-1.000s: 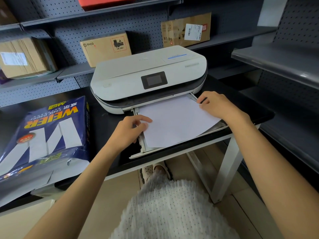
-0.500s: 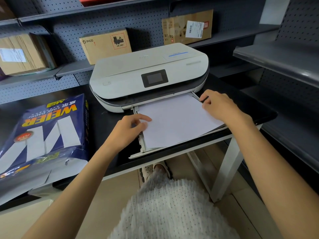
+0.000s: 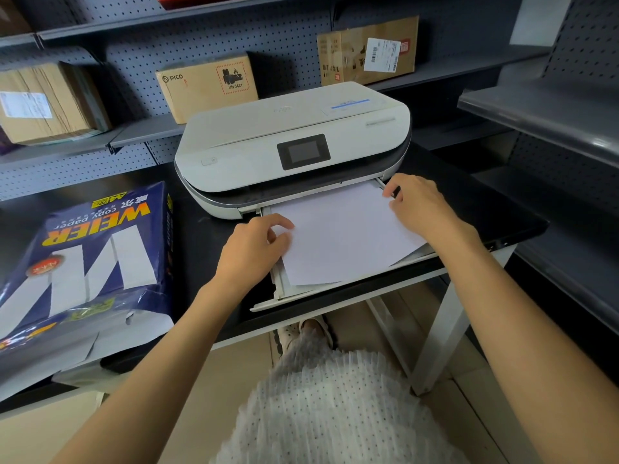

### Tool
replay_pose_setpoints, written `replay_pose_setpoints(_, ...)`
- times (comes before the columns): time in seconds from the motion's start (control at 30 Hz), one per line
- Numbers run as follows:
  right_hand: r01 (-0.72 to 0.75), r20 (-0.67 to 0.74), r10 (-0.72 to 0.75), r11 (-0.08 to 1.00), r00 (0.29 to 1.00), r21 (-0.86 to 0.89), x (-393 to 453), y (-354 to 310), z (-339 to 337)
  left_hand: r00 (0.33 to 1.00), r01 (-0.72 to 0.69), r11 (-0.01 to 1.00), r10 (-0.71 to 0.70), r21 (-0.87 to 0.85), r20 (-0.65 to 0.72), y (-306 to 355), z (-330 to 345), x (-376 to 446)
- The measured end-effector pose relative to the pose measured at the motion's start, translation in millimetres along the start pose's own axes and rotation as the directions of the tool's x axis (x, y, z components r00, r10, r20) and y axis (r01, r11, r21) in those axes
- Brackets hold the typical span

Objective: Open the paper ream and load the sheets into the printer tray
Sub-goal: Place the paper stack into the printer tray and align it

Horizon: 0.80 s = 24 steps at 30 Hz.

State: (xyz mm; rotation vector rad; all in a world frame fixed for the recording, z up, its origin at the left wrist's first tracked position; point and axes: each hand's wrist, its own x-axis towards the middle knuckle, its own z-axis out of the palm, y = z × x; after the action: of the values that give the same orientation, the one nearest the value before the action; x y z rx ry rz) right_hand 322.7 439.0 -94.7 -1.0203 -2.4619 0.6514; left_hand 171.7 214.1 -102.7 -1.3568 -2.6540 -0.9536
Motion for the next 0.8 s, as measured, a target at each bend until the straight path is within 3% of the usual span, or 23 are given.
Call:
replay_pose_setpoints(0.2,0.001,-0.030,-0.001,1.000,1.000,-0.004,3.5,-0.5,3.4,0.999,0.005,1.000,-0.004,0.029,-0.049,2.2,3.9,-0.7)
replay_pose_setpoints(0.5,0.027,-0.070,-0.030,0.999,0.997,-0.037,-2.4,-0.8,4.3,0.987,0.024,0.996,-0.037,-0.083,-0.159,4.2,5.1,-6.7)
replay_pose_setpoints(0.67,0.145,0.061,-0.137,0.981,0.989,-0.133,-17.5,-2.0,-5.2,0.970,-0.021,0.990,-0.014,-0.142,-0.242,7.5,1.9,-12.9)
replay_pose_setpoints(0.8,0.205,0.086,-0.189,0.949,0.978,-0.240,-30.2,-10.8,-12.7,0.988,-0.121,0.993,0.119,-0.015,-0.098,18.0,-1.2,-17.6)
